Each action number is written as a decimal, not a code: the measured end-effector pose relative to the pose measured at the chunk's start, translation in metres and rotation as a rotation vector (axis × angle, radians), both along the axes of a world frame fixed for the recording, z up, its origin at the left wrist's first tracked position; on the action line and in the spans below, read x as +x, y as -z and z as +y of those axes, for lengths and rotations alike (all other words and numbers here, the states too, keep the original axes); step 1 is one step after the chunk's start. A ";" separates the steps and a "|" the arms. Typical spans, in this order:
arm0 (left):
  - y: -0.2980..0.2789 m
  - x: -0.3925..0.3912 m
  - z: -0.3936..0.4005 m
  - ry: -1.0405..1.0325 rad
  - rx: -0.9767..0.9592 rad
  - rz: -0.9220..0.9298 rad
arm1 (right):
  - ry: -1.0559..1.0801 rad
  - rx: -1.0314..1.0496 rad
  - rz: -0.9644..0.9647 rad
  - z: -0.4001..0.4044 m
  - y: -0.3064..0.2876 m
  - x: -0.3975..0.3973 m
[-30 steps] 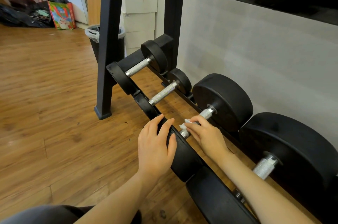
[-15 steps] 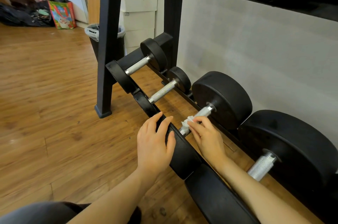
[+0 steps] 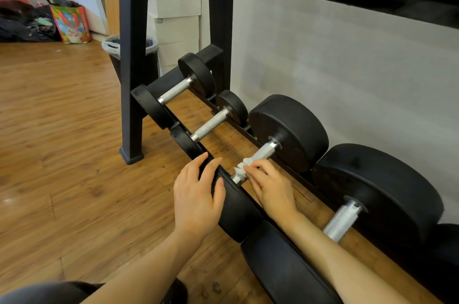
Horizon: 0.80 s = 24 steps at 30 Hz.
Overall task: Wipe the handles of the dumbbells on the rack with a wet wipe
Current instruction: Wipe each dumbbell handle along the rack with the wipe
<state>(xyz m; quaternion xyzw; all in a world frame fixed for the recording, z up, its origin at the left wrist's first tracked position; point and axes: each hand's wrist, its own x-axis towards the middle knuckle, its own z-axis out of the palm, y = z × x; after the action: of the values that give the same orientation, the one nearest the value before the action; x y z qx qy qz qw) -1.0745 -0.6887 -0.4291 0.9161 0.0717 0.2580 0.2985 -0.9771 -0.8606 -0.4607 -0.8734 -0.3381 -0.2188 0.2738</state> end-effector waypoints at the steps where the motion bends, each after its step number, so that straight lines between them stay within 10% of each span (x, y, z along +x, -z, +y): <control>1: 0.000 0.000 0.000 0.000 0.000 -0.002 | 0.016 -0.017 -0.023 0.000 -0.001 0.000; 24: 0.000 0.001 -0.001 -0.004 -0.012 0.002 | -0.080 -0.036 -0.024 0.002 -0.006 0.000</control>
<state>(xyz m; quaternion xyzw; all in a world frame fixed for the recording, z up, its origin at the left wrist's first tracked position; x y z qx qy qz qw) -1.0734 -0.6897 -0.4288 0.9143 0.0754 0.2573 0.3035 -0.9770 -0.8589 -0.4545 -0.8614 -0.3796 -0.2121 0.2626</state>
